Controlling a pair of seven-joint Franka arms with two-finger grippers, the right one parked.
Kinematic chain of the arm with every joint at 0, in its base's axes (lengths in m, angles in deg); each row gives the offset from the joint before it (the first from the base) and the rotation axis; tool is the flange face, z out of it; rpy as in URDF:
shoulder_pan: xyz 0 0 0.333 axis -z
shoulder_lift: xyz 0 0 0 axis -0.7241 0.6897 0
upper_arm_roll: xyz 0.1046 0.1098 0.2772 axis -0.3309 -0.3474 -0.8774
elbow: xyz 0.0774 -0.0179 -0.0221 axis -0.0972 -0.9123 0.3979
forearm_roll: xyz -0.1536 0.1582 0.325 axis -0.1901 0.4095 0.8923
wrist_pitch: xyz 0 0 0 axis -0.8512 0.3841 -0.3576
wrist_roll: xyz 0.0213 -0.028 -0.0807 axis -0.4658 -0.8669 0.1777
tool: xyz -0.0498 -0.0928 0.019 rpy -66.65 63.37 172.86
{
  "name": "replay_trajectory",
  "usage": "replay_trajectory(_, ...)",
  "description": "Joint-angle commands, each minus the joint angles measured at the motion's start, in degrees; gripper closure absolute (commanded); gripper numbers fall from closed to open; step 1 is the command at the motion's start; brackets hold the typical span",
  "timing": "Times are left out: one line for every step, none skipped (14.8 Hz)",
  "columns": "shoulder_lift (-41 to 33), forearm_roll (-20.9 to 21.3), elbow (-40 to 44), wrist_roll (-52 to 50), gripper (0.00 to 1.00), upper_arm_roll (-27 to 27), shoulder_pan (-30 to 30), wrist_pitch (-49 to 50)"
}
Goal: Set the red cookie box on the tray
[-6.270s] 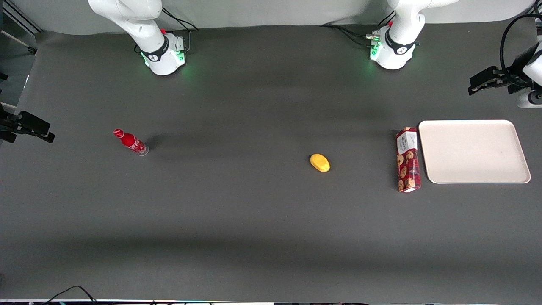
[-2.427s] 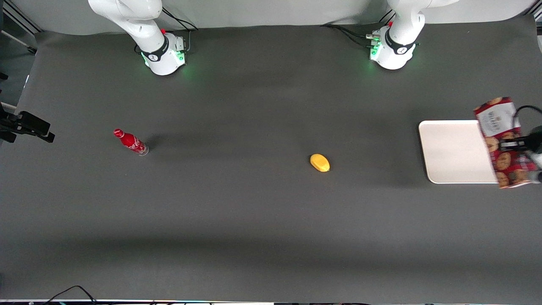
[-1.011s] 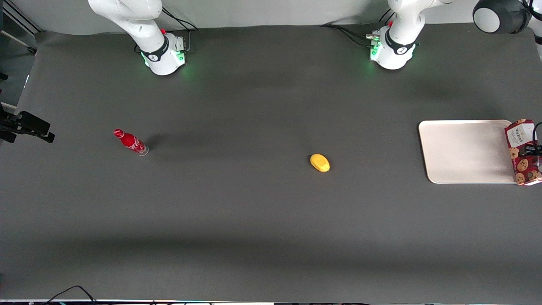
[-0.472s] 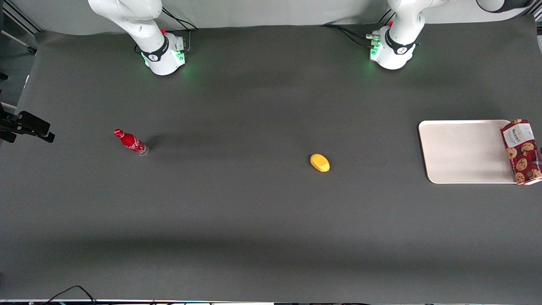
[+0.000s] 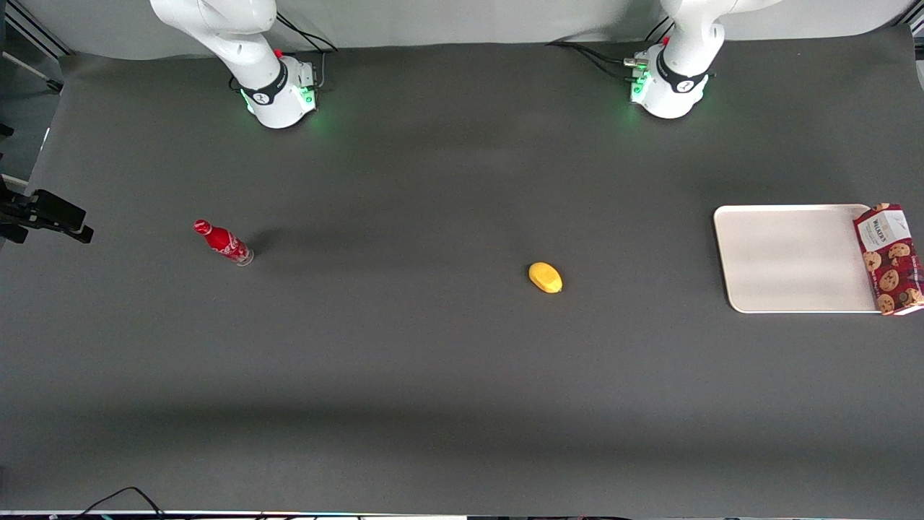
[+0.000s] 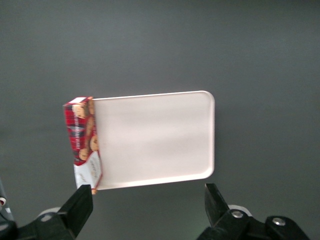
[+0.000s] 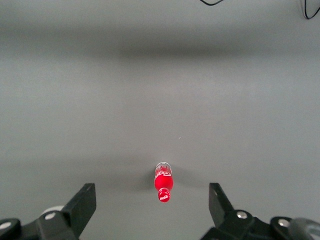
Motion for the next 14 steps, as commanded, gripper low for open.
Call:
replay_trajectory(-7.25, 3.5, -1.07, -14.69, 0.0, 10.46, 0.62, 5.73)
replay_trajectory(-8.49, 3.59, -2.12, -18.57, 0.0, 13.36, 0.71, 6.87)
replay_trajectory(-10.24, 3.68, -3.61, -21.65, 0.0, 15.92, 1.06, 6.97)
replay_trajectory(-11.91, 3.68, -5.8, -23.86, 0.0, 18.12, 1.23, 6.45)
replay_trajectory(-13.41, 4.63, -8.26, -25.97, 0.0, 20.4, 1.5, 5.84)
replay_trajectory(-14.99, 7.34, -10.89, -28.77, 0.0, 23.21, 2.2, 4.87)
replay_trajectory(-17.44, 8.5, -15.09, -32.02, 0.0, 25.67, 2.29, 2.34)
replay_trajectory(-20.34, 8.6, -20.18, -33.88, 0.0, 27.09, 2.29, -0.99)
replay_trajectory(-22.8, 8.6, -24.15, -34.07, 0.0, 27.71, 2.29, -3.55)
replay_trajectory(-24.22, 8.6, -26.8, -34.07, 0.0, 27.89, 2.29, -5.14)
replay_trajectory(-23.97, 8.6, -26.56, -34.34, 0.0, 28.07, 2.29, -4.72)
replay_trajectory(-23.79, 8.51, -25.26, -33.29, 0.0, 28.33, 2.29, -3.93)
replay_trajectory(-23.18, 8.69, -23.76, -33.02, 0.0, 28.33, 2.29, -2.88)
replay_trajectory(-22.66, 8.77, -22.44, -33.02, 0.0, 28.33, 2.29, -2.0)
